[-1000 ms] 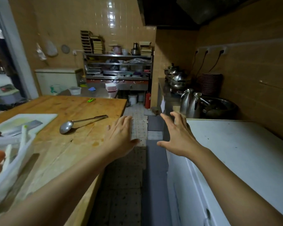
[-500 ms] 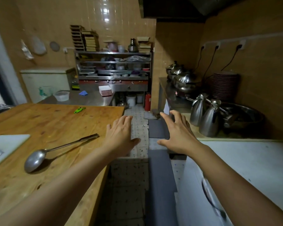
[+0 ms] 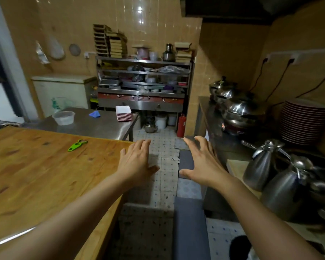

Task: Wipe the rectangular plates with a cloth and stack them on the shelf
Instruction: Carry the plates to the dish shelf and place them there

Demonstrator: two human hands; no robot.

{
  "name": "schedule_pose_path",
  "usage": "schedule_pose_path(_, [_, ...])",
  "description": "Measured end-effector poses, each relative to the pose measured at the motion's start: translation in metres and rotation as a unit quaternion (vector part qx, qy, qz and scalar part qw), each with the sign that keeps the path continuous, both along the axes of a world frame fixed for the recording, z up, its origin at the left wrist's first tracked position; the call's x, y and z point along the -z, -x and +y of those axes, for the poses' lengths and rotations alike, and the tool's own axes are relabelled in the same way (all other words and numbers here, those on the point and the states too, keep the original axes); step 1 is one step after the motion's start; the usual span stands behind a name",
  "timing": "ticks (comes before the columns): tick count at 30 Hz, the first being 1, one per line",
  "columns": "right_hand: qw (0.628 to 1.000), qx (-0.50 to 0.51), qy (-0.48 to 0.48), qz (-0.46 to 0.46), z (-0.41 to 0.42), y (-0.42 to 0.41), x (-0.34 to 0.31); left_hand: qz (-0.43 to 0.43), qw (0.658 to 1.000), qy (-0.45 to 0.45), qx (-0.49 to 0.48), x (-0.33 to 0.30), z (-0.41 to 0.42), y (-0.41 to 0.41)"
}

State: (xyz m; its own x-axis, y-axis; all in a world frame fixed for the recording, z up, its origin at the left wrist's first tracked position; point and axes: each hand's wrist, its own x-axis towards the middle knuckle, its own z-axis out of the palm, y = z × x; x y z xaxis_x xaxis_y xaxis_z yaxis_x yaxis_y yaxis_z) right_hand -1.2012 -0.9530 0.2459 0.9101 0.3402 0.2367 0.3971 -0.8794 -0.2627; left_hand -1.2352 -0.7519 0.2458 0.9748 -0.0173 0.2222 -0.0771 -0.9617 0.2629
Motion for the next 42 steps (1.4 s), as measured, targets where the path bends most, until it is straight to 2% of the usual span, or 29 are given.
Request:
schedule_pose_path(6, [1.000, 0.012, 0.016, 0.017, 0.016, -0.119, 0.018, -0.023, 0.999, 0.006, 0.024, 0.018, 0.019, -0.134])
schedule_pose_path(20, [1.000, 0.016, -0.008, 0.015, 0.016, -0.411, 0.021, -0.007, 0.999, -0.007, 0.033, 0.021, 0.018, -0.421])
schedule_pose_path(25, [0.999, -0.017, -0.017, 0.022, 0.012, -0.540, 0.030, 0.003, 1.000, -0.009, -0.009, 0.028, 0.007, -0.536])
schedule_pose_path(31, [0.997, -0.070, 0.020, 0.015, 0.016, -0.680, 0.011, 0.007, 0.998, -0.001, -0.057, 0.013, 0.004, -0.655])
schedule_pose_path(42, [0.994, -0.104, 0.033, 0.023, 0.096, -0.876, 0.021, -0.009, 0.994, -0.008, -0.109, 0.029, 0.086, -0.839])
